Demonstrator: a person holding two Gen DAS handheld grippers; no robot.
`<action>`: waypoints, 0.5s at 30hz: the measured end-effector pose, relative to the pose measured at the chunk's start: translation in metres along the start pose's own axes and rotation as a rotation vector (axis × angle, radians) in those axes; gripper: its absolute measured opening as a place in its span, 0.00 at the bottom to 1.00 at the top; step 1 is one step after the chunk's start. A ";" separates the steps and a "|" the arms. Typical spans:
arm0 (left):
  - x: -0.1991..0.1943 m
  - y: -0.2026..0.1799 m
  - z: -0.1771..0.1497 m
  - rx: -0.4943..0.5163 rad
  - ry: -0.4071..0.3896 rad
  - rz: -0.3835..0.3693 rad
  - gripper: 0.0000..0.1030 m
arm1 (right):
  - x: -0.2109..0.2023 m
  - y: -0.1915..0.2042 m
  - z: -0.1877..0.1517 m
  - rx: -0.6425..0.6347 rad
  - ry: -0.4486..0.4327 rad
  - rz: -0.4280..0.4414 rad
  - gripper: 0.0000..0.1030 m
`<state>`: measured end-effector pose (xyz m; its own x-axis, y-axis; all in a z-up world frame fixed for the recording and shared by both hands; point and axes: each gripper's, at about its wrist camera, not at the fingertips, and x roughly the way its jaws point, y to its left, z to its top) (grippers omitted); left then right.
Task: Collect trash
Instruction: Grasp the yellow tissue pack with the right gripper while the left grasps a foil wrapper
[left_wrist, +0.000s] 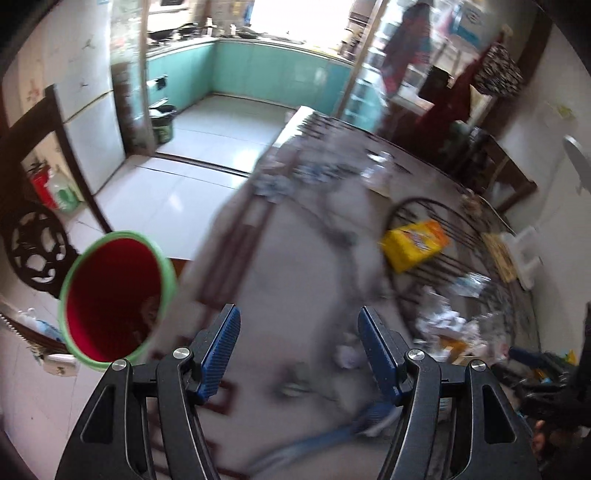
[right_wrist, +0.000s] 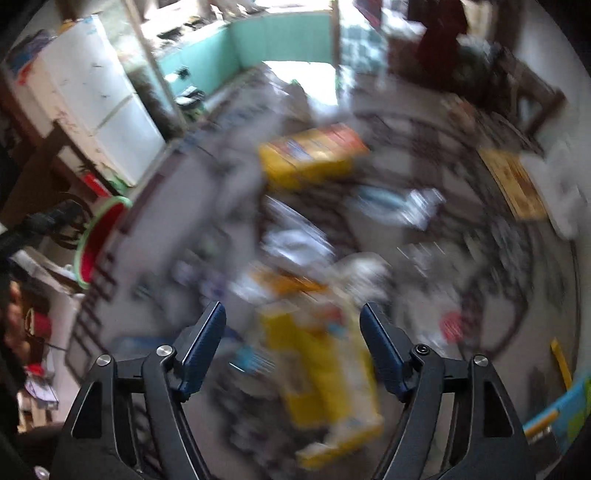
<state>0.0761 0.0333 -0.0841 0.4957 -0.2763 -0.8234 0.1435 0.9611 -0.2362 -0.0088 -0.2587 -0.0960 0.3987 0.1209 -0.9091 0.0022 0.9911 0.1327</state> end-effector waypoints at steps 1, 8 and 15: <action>0.002 -0.011 0.000 0.010 0.003 -0.014 0.64 | 0.002 -0.008 -0.005 0.006 0.020 0.013 0.73; 0.046 -0.101 0.004 0.094 0.079 -0.088 0.63 | 0.032 -0.027 -0.026 -0.027 0.139 0.054 0.75; 0.103 -0.151 -0.002 0.141 0.189 -0.098 0.64 | 0.028 -0.034 -0.036 -0.042 0.141 0.126 0.39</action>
<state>0.1033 -0.1404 -0.1343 0.3067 -0.3505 -0.8849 0.3072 0.9164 -0.2565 -0.0306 -0.2872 -0.1402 0.2606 0.2476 -0.9332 -0.0788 0.9688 0.2350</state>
